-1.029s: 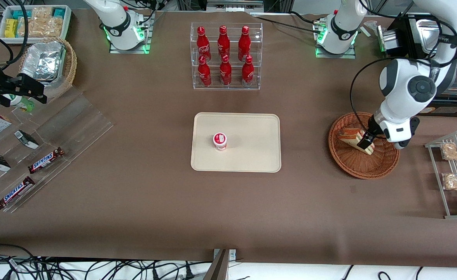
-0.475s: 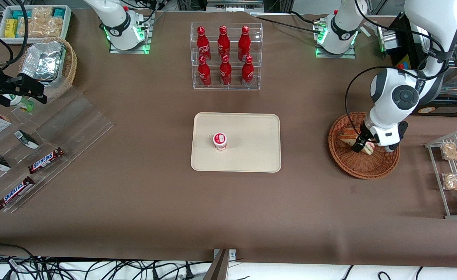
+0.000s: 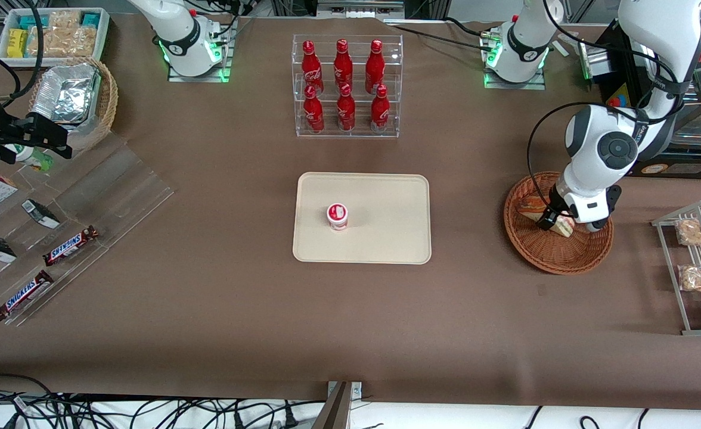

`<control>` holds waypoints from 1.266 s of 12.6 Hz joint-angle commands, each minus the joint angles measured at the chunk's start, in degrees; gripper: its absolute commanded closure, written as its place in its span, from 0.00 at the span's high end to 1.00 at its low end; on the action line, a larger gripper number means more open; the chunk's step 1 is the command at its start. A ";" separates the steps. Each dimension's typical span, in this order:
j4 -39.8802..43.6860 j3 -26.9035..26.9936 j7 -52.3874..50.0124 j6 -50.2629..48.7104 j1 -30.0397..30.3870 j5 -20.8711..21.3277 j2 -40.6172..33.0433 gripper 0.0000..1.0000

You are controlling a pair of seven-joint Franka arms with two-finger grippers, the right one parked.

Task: Place sandwich from basket to tray
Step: 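Lower the open left gripper around the wrapped sandwich in the basket, then close the left gripper on the sandwich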

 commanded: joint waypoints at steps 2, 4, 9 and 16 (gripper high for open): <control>-1.02 -0.32 -0.46 0.13 0.11 1.85 -1.01 0.00; -1.02 -0.41 1.12 -1.53 0.11 1.85 -1.71 0.00; 4.32 -1.46 8.67 -13.02 0.11 0.54 -6.63 0.00; 28.39 -2.70 29.31 -40.27 0.11 -12.03 -6.38 0.00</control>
